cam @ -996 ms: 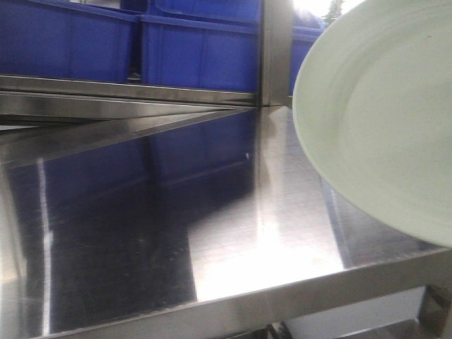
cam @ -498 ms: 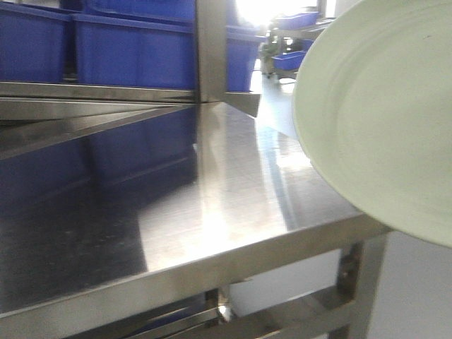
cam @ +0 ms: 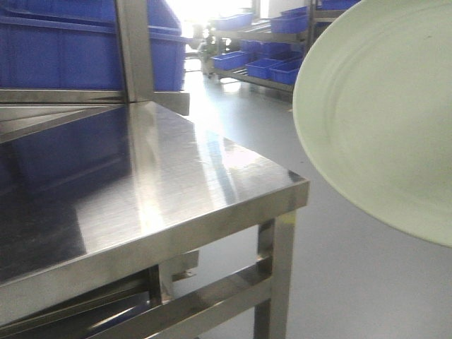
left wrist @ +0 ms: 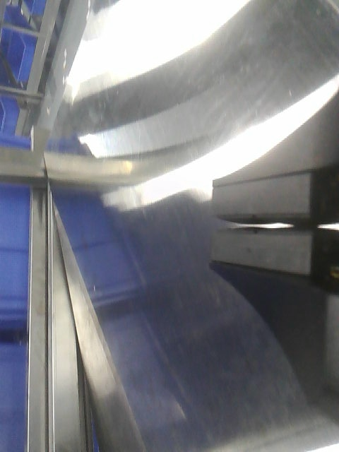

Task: Place green plate on second shelf with right arm
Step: 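Drive the base away from the table carrying the plate in the right gripper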

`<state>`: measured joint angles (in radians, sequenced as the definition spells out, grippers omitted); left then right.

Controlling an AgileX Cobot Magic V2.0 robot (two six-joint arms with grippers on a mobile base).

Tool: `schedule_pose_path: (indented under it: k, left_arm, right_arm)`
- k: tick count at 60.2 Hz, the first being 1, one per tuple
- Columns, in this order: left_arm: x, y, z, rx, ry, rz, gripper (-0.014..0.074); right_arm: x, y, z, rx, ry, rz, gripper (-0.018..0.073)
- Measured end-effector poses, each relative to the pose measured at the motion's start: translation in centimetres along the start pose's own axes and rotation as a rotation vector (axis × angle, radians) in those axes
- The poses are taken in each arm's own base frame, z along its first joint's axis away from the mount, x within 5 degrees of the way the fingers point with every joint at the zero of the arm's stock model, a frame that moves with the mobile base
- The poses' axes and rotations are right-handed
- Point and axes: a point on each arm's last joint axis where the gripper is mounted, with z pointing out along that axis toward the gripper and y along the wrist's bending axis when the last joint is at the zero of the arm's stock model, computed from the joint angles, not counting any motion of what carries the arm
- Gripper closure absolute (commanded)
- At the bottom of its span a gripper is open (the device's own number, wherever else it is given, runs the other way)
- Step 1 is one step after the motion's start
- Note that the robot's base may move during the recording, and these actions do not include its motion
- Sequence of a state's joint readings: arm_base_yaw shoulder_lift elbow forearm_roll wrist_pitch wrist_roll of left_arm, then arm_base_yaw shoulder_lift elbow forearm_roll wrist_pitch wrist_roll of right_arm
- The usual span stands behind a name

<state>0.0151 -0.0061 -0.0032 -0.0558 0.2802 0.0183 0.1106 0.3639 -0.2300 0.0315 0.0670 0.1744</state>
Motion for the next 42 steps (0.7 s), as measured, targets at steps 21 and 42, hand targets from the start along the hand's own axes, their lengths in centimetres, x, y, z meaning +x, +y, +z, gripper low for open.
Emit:
schedule_pose_path:
  k: [21,42]
  left_arm:
    - [0.0,0.0,0.0,0.0,0.0,0.0,0.0472]
    - [0.0,0.0,0.0,0.0,0.0,0.0,0.0472]
  right_arm:
    - [0.0,0.0,0.0,0.0,0.0,0.0,0.0504]
    - [0.0,0.0,0.0,0.0,0.0,0.0,0.0504]
